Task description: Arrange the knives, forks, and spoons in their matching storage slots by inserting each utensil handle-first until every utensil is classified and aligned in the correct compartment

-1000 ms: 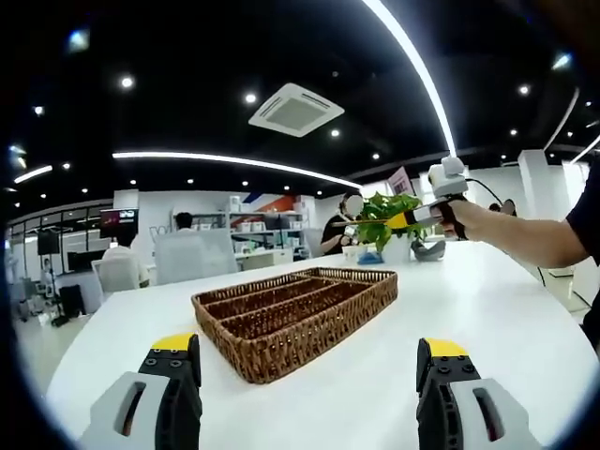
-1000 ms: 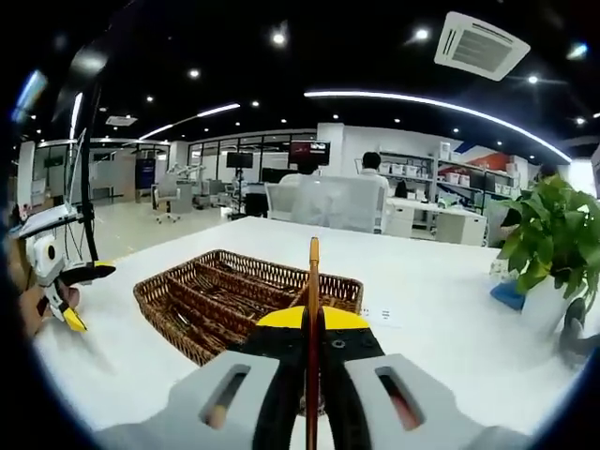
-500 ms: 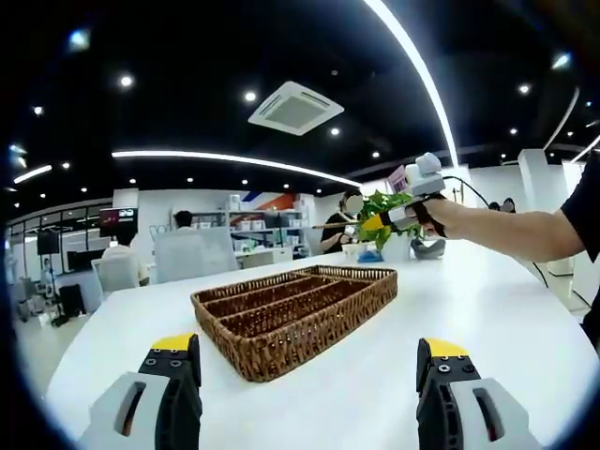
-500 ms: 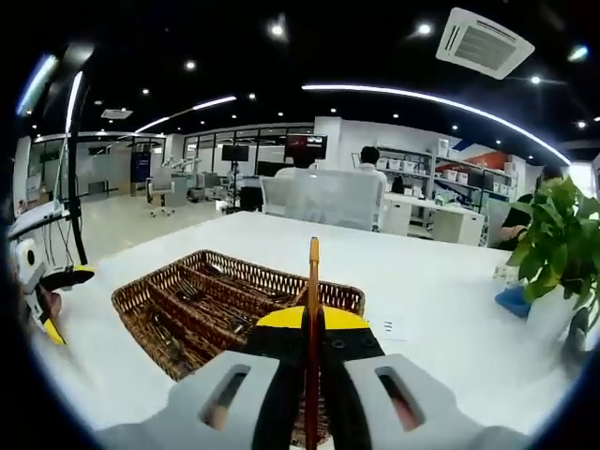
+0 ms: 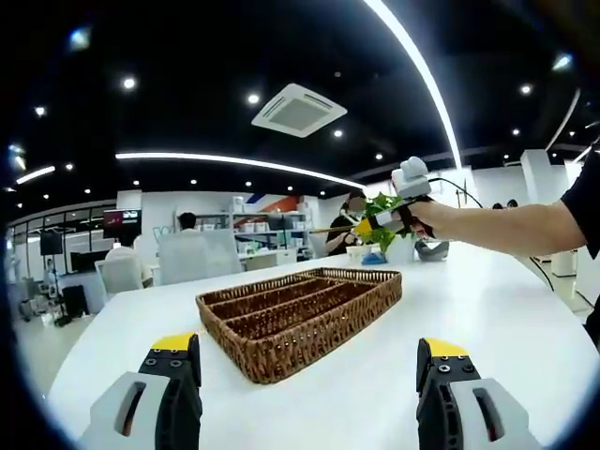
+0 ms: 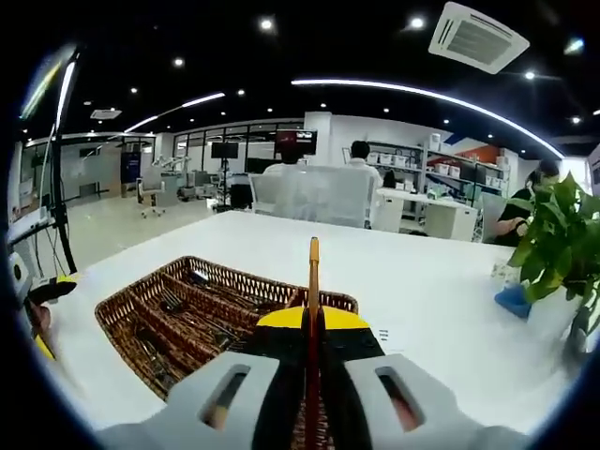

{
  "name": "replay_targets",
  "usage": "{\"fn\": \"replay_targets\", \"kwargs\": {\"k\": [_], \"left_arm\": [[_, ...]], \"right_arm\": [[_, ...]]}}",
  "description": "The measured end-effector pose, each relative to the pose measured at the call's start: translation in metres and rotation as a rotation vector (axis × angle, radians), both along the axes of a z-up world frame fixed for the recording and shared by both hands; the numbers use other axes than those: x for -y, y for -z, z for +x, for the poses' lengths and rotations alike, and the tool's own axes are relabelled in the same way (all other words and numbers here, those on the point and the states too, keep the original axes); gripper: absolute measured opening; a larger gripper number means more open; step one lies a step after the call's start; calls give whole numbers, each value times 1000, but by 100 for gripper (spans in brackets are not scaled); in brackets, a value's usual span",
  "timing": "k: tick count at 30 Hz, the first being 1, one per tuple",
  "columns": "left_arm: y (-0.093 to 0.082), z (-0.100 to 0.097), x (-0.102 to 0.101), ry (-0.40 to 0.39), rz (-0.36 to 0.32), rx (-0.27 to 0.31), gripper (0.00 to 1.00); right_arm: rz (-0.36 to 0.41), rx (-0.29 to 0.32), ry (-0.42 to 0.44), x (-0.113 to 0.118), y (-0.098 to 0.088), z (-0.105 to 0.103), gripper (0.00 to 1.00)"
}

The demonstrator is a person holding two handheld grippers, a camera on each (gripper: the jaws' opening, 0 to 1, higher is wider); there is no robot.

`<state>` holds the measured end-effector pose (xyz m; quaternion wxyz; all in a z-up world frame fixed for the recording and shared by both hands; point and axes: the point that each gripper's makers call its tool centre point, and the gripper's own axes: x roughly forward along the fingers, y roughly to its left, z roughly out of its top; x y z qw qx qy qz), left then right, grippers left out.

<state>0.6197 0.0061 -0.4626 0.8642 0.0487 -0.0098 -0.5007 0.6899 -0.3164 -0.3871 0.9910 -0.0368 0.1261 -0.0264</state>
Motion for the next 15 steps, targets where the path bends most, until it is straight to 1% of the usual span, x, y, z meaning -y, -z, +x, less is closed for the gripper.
{"fn": "replay_targets", "kwargs": {"k": [6,10,12,15], "left_arm": [[1,-3,2,16,-17,-28,100],[1,-3,2,15,-11,-21,100],[0,-3,2,15,-16,-20,100],[0,-3,2,15,-20,-23,100]], "right_arm": [[25,-9,8,1,3,5,2],[24,-12,12,2,4,7,2],[25,-16,20,3,7,6,2],[12,-37,25,4,18,9,2]]}}
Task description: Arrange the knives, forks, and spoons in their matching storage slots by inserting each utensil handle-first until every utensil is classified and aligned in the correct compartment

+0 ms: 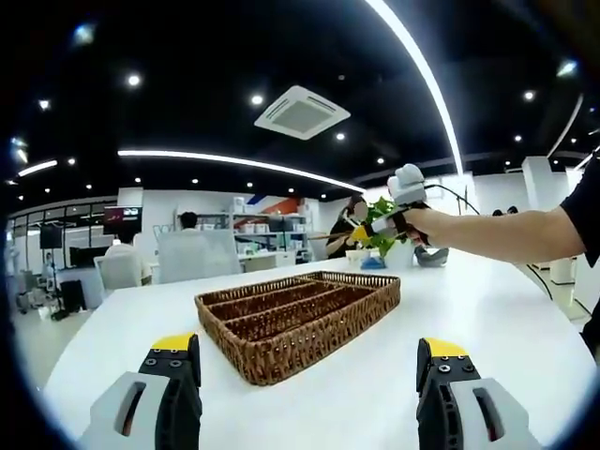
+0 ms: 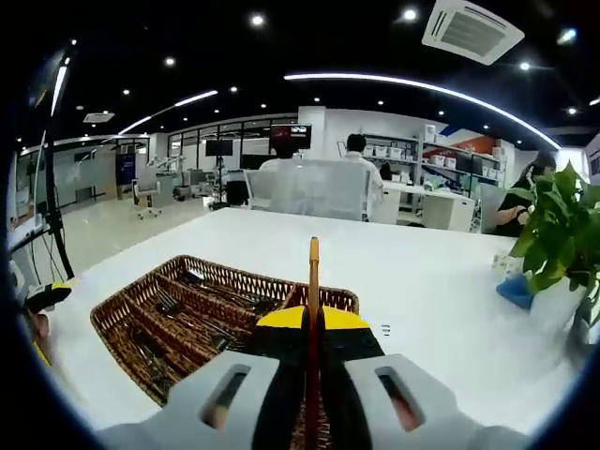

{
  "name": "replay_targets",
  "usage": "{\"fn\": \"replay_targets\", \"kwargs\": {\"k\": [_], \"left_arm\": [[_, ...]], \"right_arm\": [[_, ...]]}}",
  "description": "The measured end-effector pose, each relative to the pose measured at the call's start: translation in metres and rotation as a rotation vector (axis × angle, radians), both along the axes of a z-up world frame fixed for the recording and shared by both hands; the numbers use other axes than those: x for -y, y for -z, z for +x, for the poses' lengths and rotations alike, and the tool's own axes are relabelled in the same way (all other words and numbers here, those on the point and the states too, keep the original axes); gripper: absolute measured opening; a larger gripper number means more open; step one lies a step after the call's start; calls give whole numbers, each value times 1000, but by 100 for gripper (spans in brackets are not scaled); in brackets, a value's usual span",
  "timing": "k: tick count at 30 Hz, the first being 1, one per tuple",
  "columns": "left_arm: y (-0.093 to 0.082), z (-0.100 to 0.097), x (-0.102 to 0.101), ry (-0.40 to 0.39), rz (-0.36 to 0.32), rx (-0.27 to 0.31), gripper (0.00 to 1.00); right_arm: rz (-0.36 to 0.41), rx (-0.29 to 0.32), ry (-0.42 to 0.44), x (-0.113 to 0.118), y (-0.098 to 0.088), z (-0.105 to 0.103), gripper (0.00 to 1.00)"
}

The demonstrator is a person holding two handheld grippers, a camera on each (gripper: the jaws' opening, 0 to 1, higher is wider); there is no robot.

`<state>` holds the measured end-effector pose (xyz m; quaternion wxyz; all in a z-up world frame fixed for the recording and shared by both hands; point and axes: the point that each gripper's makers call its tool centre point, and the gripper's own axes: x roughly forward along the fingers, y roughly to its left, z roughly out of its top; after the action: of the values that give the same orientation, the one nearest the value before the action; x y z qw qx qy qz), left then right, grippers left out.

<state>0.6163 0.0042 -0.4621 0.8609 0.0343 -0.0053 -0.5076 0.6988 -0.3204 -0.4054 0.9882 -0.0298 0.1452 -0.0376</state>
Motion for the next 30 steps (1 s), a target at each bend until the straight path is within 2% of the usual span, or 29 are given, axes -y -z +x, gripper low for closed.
{"fn": "replay_targets", "kwargs": {"k": [5,7,16,20,30], "left_arm": [[-1,-1,1,6,-14,-7,100],[-3,-2,1,13,-31,-16,100],[-3,0,-1,11,-40,-17,100],[-3,-1,1,19,-45,-17,100],[-4,1,1,26,-46,-11,100]], "right_arm": [[7,-33,13,2,19,2,2],[10,-62,28,5,34,6,2],[24,-132,56,6,68,12,2],[55,-150,61,2,77,12,2],[13,-182,64,-4,86,24,2]]}}
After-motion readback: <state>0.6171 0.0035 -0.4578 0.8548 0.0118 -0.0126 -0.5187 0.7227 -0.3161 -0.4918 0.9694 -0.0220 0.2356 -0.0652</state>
